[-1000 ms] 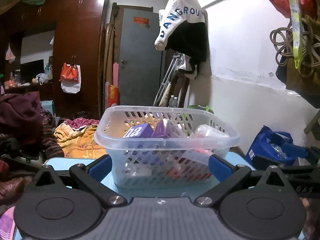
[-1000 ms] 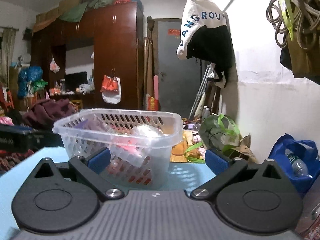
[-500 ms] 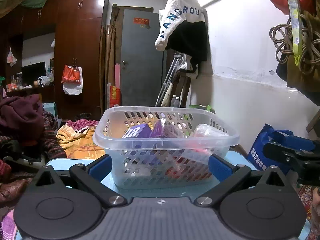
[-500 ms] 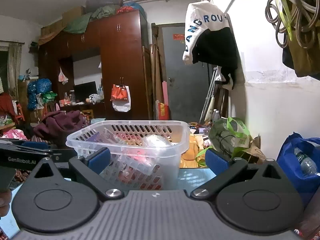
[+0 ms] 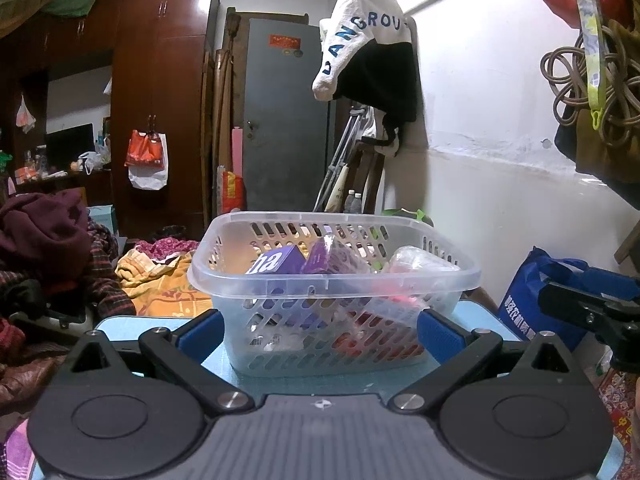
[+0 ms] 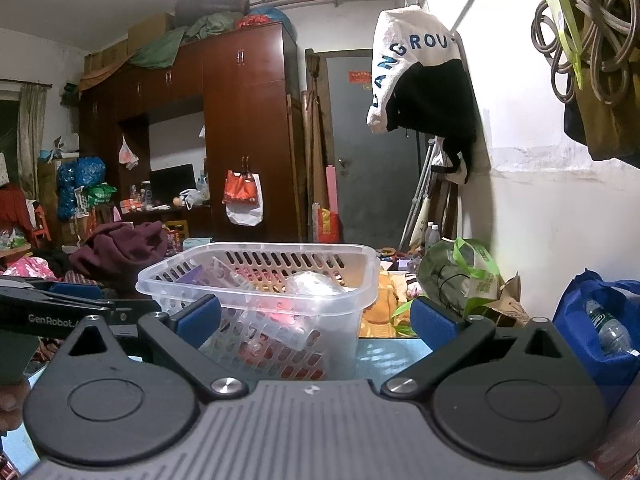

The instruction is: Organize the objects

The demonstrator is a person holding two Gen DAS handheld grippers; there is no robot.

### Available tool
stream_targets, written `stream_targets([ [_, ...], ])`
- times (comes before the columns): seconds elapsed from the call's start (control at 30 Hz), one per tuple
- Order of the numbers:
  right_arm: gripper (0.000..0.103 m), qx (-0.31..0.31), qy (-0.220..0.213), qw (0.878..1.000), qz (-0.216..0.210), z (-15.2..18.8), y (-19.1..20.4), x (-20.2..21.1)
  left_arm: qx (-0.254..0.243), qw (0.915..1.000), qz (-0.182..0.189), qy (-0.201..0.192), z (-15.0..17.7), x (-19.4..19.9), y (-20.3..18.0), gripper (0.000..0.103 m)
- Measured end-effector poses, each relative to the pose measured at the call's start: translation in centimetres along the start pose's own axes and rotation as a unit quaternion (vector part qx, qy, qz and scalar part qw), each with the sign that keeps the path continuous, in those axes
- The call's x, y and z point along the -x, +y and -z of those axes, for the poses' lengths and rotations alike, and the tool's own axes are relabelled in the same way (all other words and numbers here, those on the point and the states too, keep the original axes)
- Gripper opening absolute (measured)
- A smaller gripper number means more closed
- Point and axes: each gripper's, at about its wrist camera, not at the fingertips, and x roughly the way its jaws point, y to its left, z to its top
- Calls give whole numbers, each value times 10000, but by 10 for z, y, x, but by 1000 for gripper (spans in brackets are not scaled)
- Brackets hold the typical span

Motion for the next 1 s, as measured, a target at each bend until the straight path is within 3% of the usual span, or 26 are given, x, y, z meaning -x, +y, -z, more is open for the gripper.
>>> stream_targets([
  [0.3,103,-6,8,10000,-30,2,1,0,17,10000,18,-2,-1,0,1,103],
  [0.5,103,-28,-223,9997,-93,4,1,4,10,10000,14,30,-1,-2,1,103],
  [1.0,103,-151,3,9998,-90,1,-4,-2,2,10000,-8,3,-1,-2,1,103],
])
